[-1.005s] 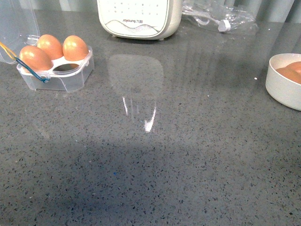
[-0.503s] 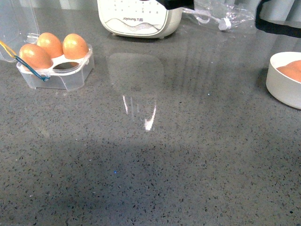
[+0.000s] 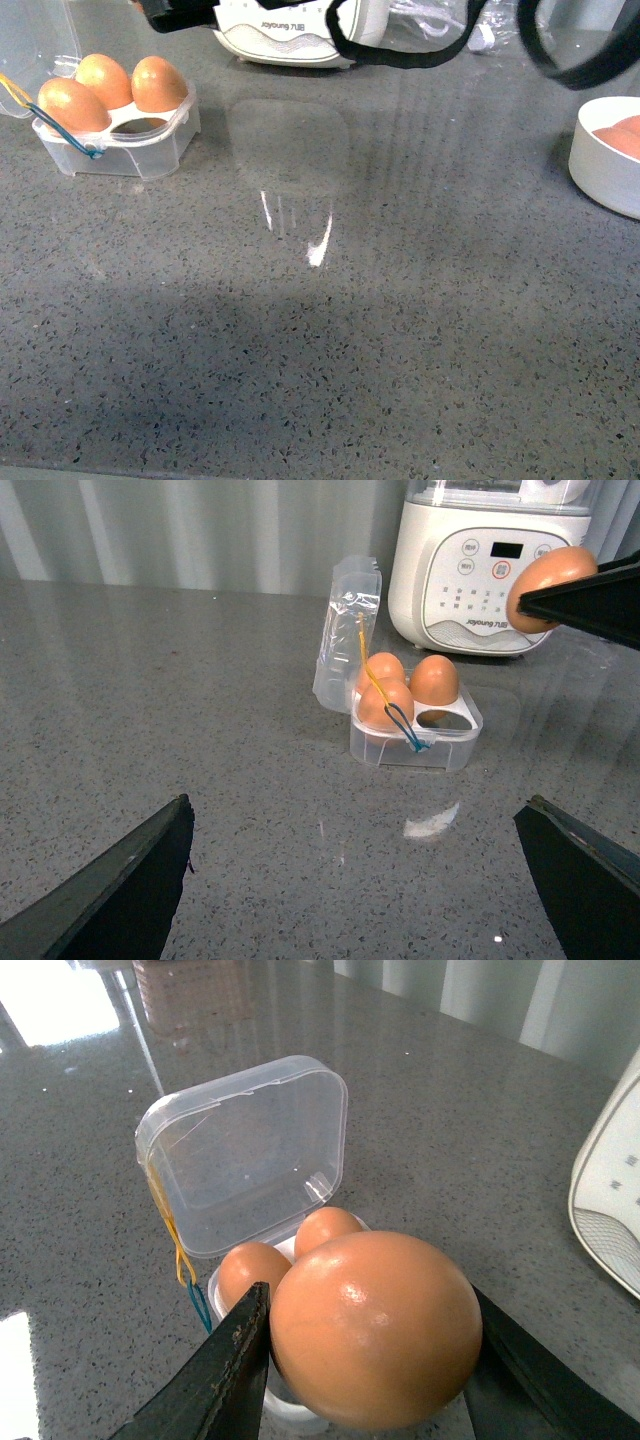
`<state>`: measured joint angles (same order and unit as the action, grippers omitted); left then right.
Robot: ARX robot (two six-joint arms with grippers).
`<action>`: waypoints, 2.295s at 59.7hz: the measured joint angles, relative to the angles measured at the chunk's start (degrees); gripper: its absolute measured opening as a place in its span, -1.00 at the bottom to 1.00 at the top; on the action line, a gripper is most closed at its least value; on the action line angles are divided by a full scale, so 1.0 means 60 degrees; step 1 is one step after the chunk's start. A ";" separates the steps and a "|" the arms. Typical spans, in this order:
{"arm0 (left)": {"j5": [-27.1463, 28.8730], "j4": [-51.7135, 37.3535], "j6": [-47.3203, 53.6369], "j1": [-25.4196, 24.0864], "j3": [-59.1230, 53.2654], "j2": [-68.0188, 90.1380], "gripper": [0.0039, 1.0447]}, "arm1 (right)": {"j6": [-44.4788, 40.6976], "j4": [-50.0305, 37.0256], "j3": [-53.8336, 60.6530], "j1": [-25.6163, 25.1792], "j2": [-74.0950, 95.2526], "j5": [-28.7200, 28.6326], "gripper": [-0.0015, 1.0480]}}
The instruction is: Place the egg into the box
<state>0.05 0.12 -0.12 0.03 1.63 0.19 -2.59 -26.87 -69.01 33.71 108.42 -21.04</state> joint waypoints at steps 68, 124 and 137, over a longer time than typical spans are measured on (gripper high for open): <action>0.0000 0.0000 0.0000 0.0000 0.0000 0.0000 0.87 | -0.0484 0.1887 -0.1705 0.0863 0.1504 0.0969 -0.12; 0.0000 0.0000 0.0000 0.0000 -0.0004 0.0000 0.87 | -0.0459 0.1344 -0.0557 0.0208 -0.0109 0.0951 0.86; 0.0000 0.0000 0.0000 0.0000 0.0000 0.0000 0.87 | -0.0648 0.0437 0.1002 -0.1231 -0.0933 0.2160 0.86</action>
<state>0.05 0.12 -0.12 0.03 1.63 0.19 -6.48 -24.25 -63.00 26.33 102.83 -8.08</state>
